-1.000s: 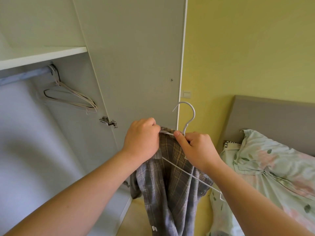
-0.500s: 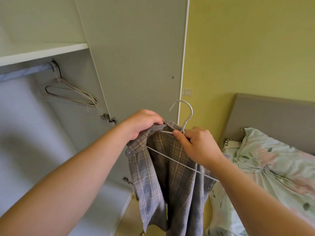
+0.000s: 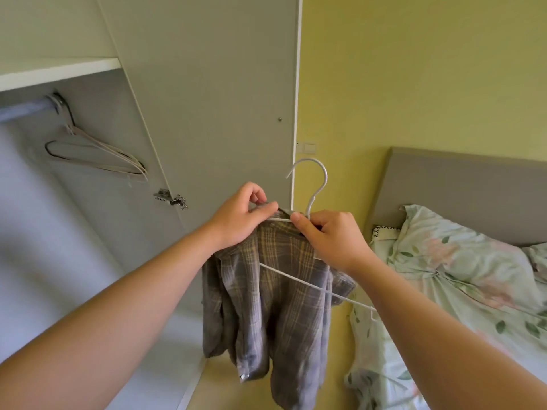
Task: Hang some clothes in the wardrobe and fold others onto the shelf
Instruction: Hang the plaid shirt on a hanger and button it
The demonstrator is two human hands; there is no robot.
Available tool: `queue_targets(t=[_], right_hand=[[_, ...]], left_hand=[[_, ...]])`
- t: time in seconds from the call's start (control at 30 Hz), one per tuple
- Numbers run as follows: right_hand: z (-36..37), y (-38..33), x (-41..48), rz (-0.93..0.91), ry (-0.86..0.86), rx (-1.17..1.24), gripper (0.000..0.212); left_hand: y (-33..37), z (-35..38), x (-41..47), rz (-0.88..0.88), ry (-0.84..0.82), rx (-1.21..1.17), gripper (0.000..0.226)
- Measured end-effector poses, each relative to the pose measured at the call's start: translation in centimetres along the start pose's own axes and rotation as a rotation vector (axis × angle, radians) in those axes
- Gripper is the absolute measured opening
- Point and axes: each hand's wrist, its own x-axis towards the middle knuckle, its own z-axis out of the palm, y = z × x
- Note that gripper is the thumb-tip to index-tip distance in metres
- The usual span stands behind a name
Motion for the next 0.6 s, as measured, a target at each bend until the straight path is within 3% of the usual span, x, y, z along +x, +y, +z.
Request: queue_targets(t=[0.13,0.23,0.33,0.4,0.53,0.6], right_hand=[[-0.4,0.2,-0.1,0.124,-0.046,0.1,0.066],[-0.9,-0.1,-0.2,0.222,-0.119,0.335,0.06],[-1.2,0.9,0.2,0.387,-0.155,0.768,0.029],[-1.3,1.5,0.2,0.456,-0.207,0.905,0.018],[-1.6,1.9,-0.3,0.412,-0.387,0.561,0.039],[-1.8,2.1,-0.4,0.334,-0.491,0.384,0.03]], left_hand=[[-1.1,0.4,-0.8,0.327,-0.071,0.397,0.03],[-1.2,0.2,-0.4,0.38,-0.003,0.311,0.023],[-0.9,-0.4,-0.4,0.379,-0.013,0.244,0.022],[-0.4,-0.7,-0.5,0.406,-0.009,0.243,0.017],[0.6,-1.5,-0.9,0.487,0.028,0.219,0.018],[1.0,-1.7,-1.2,0.516,0.035,0.198,0.023]])
